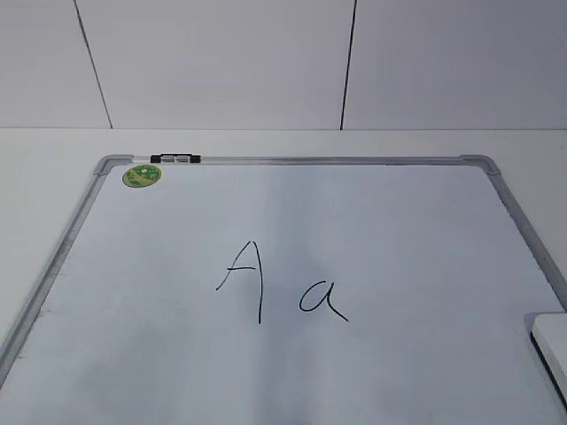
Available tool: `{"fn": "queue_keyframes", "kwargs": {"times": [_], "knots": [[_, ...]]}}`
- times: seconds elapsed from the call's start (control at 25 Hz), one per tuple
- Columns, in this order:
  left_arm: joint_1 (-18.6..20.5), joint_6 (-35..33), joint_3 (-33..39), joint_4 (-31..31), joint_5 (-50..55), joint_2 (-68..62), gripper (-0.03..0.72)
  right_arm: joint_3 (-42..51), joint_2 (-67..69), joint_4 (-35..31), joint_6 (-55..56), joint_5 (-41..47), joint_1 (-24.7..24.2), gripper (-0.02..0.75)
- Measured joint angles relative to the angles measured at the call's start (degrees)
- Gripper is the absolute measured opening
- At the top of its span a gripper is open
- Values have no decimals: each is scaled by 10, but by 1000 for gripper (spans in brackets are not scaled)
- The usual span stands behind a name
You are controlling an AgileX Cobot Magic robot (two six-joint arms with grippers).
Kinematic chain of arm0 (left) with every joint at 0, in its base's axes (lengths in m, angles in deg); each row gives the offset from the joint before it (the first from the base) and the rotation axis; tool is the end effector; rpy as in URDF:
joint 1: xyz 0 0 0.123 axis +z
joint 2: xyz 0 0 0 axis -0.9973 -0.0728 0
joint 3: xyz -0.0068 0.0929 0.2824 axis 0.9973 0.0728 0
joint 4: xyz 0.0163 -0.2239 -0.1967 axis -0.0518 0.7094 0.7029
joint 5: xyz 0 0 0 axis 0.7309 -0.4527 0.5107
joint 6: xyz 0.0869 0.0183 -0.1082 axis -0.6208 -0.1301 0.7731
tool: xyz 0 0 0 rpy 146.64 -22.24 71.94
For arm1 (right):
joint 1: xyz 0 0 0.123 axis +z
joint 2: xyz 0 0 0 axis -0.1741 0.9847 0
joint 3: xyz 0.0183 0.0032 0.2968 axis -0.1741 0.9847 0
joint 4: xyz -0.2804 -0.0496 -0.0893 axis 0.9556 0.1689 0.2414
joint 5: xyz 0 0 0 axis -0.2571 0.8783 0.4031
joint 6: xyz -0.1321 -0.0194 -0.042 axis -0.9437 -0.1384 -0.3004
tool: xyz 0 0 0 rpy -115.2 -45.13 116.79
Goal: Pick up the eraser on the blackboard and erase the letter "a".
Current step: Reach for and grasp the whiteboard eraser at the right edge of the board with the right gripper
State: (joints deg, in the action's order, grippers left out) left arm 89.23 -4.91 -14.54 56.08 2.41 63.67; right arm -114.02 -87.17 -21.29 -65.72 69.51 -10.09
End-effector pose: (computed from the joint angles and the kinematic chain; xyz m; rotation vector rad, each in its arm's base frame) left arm 0.0653 -0.0184 0.2760 0.0454 2.0820 -0.1233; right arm 0.0582 -0.0074 0.2715 0.0313 2.1017 -0.0557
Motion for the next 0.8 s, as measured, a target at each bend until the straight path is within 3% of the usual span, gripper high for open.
{"fn": "queue_keyframes", "kwargs": {"times": [0.8], "knots": [[0,0,0,0,0,0,235,0,0,0,0,0,0,592]]}}
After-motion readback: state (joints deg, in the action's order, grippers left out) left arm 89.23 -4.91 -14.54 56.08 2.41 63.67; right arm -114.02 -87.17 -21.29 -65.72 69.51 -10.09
